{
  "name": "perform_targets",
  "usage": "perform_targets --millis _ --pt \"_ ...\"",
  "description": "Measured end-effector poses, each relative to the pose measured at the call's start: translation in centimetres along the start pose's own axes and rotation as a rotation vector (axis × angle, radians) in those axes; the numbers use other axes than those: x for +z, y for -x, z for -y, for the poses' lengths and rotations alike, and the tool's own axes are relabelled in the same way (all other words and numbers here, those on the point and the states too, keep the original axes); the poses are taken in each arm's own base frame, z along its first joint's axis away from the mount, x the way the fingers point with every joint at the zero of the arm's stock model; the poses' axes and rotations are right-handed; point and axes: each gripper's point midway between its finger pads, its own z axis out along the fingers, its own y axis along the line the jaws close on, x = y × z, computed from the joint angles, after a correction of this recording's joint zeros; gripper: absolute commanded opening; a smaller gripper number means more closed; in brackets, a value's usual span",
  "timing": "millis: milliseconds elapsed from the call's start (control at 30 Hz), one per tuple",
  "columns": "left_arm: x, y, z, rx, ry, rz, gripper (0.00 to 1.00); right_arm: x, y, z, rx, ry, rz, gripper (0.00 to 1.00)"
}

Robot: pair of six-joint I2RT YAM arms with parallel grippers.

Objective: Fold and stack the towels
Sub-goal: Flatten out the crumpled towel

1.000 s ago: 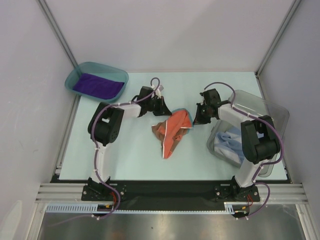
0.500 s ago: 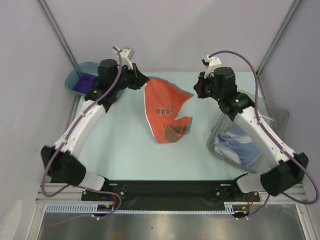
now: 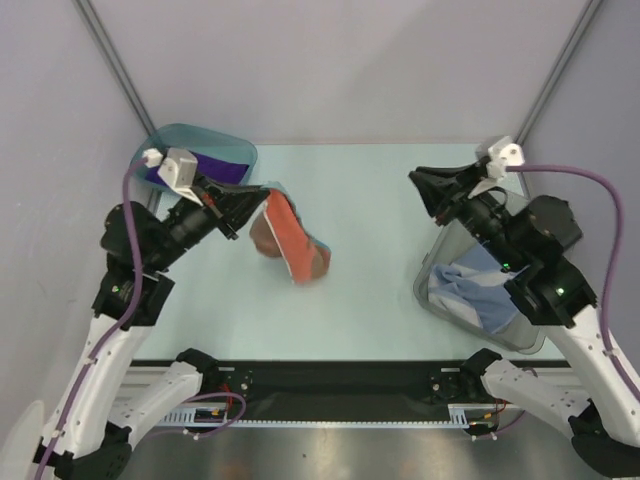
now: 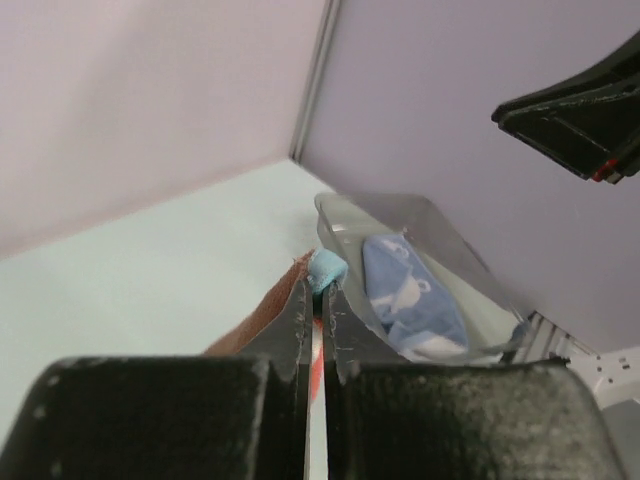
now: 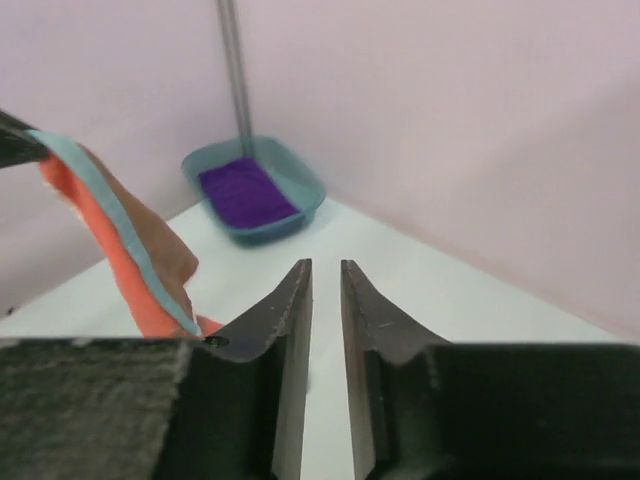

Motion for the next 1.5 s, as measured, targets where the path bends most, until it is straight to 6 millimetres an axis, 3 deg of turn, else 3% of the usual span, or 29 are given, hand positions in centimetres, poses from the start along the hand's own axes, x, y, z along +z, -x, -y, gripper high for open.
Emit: perform_targets --millis 67,133,233,333,433,600,700,867,1133,1433,1467,1500 --pt "0.6 -3.5 -1.1 -0.052 0.004 -0.062 0.0 1.2 -2.9 -1.0 0.026 0.054 -0.066 0.29" --pt "1.3 -7.9 -2.6 -0.118 0.031 -0.163 0.0 2.5 -7.3 -1.8 0.057 0.095 -0.167 0.32" --pt "1.7 -15.1 -5.6 -0.226 0.123 -0.348 0.0 3.9 -15.7 -3.6 0.118 0.175 -0.366 0.41" --pt "-0.3 -20.9 -8.2 -0.291 0.276 -0.497 0.0 4.1 -23.4 -5.6 0.157 0.243 -0.553 0.47" --pt "-3.2 -24.0 -10.8 -0.309 0.445 -0.591 0.0 3.6 -28.9 -7.9 0.17 0.323 -0.683 0.47" --pt "-7.8 -27.6 -15.3 -0.351 0.68 -0.661 0.0 4.1 -35.1 -10.8 0.188 0.453 -0.792 0.5" --pt "-9.5 -29.2 -16.4 -0.377 0.746 -0.698 0.0 3.6 -39.0 -12.1 0.179 0.502 -0.863 0.53" --pt "-9.4 -29.7 -16.7 -0.383 0.753 -0.711 0.0 3.2 -42.1 -13.9 0.153 0.54 -0.919 0.51" --pt "-9.2 -29.6 -16.8 -0.381 0.746 -0.703 0.0 4.7 -43.0 -13.4 0.126 0.495 -0.896 0.49" --pt "-9.0 -29.5 -16.6 -0.383 0.733 -0.7 0.0 5.2 -43.2 -12.6 0.091 0.436 -0.891 0.11" --pt "-8.9 -29.4 -16.6 -0.381 0.727 -0.697 0.0 5.2 -43.2 -12.5 0.09 0.432 -0.891 0.0" --pt "-8.7 -29.3 -16.6 -0.379 0.718 -0.69 0.01 5.2 -43.3 -12.5 0.087 0.431 -0.892 0.0"
